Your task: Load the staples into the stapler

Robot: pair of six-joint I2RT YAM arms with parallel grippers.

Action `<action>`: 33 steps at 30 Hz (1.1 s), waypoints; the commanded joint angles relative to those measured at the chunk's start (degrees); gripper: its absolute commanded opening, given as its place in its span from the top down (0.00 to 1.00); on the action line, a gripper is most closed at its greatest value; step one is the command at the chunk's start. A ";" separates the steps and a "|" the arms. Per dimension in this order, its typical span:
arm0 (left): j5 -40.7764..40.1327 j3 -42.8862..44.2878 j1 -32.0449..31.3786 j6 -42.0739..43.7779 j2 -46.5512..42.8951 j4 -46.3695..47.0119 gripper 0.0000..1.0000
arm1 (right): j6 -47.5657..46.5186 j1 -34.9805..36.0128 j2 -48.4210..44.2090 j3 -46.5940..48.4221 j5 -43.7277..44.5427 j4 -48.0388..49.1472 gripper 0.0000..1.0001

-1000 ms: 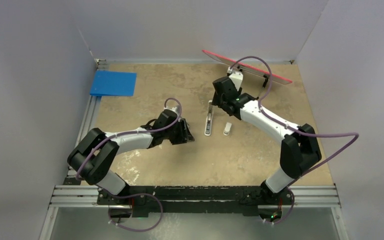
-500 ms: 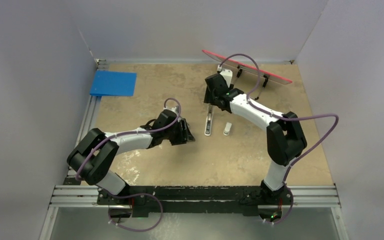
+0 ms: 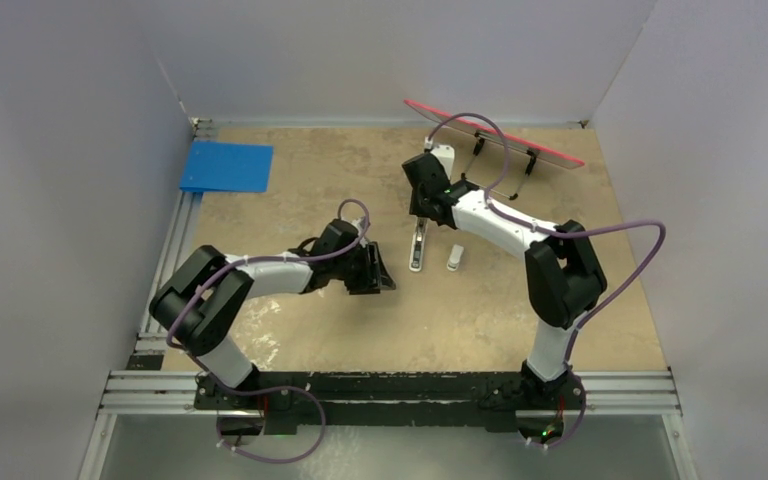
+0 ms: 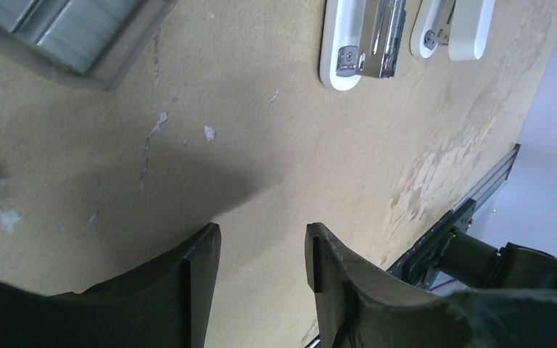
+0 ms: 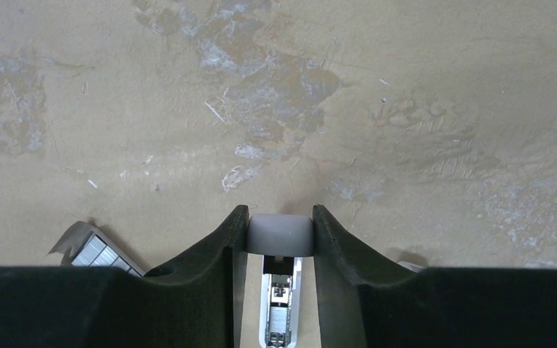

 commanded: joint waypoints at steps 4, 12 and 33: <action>7.41 8.75 1.74 0.96 6.15 0.63 0.54 | -1.15 1.22 -1.48 1.50 -0.08 0.17 0.69; 5.73 11.66 1.70 -0.01 10.63 2.63 0.67 | -1.47 3.70 -3.64 -1.70 -0.96 0.41 0.72; 8.57 11.27 1.68 -2.42 17.03 6.25 0.94 | 3.37 7.72 -8.61 -5.17 -2.37 0.35 0.75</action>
